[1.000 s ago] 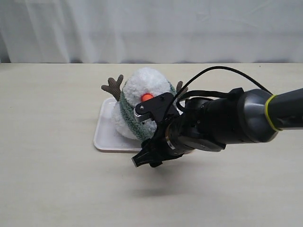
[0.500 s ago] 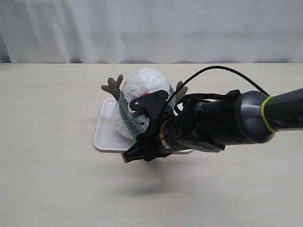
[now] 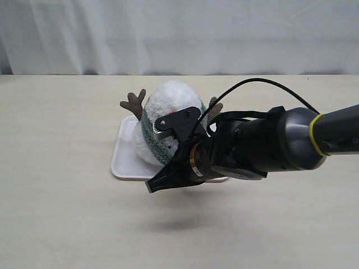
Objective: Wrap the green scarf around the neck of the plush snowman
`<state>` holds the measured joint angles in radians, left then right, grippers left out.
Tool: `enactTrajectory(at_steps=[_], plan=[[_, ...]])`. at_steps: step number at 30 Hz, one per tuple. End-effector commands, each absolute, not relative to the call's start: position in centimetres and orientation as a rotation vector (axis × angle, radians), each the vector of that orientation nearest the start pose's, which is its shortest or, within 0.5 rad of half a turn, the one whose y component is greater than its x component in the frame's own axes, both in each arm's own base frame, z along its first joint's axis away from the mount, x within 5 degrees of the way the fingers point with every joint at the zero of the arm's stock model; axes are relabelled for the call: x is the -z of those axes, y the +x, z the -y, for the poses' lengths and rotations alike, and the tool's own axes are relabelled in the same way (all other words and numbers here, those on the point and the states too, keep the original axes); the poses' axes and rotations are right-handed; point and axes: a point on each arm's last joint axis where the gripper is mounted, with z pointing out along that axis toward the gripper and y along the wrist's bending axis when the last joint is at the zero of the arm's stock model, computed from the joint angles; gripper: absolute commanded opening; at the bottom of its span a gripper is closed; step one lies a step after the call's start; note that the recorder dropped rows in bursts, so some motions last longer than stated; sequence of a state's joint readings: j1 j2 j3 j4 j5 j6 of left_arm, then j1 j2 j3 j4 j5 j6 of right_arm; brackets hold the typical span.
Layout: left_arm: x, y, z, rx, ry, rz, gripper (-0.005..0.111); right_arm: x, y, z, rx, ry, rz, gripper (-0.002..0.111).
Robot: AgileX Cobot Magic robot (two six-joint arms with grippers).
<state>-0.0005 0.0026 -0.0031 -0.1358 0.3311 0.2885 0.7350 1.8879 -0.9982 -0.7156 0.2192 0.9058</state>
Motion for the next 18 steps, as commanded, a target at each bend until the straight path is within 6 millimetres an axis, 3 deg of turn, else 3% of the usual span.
enactTrajectory(at_steps=[1, 18], plan=[[-18.43, 5.39, 0.43, -0.064, 0.172, -1.795, 0.0, -14.05, 28.11, -23.59, -0.199, -0.617, -2.453, 0.004], [-18.43, 5.39, 0.43, -0.064, 0.172, -1.795, 0.0, -14.2, 28.01, -24.15, -0.286, -0.591, -2.437, 0.004]])
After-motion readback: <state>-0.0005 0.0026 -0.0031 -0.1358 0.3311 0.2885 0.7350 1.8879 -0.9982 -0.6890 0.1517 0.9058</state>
